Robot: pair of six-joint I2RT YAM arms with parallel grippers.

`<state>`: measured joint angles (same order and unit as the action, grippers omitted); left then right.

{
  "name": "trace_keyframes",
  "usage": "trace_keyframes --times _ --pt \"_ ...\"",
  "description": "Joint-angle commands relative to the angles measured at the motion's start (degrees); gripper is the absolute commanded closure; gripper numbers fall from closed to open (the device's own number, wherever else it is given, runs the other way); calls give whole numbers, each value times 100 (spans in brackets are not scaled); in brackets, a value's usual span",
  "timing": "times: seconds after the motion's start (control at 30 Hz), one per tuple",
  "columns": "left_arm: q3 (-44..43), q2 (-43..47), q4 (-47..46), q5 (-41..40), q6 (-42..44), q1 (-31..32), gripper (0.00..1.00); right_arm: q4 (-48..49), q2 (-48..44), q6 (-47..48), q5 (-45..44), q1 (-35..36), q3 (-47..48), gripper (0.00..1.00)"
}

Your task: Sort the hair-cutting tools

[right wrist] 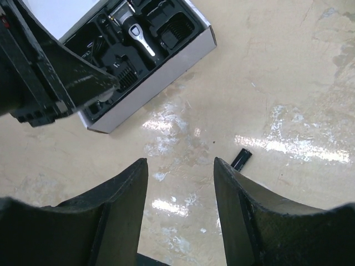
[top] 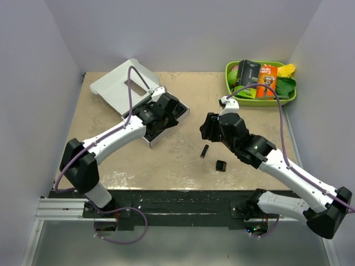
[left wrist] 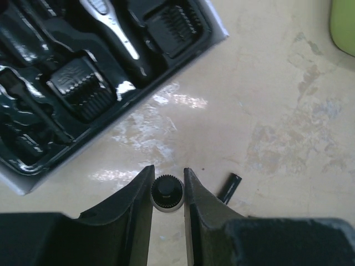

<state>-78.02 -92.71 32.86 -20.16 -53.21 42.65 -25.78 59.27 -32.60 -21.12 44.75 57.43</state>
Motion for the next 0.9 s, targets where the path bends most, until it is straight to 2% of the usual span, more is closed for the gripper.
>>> trace_keyframes --times 0.0,0.37,0.7,0.87 --pt "-187 148 563 232 -418 -458 92 143 59 -132 205 25 111 46" --pt "67 7 730 1084 -1016 -1470 89 293 182 -212 469 34 -179 46" --pt "59 -502 1090 1726 -1420 -1690 88 425 287 -238 609 34 -329 46" --pt "67 -556 1345 1682 -1578 -1699 88 469 323 -229 645 34 -381 46"
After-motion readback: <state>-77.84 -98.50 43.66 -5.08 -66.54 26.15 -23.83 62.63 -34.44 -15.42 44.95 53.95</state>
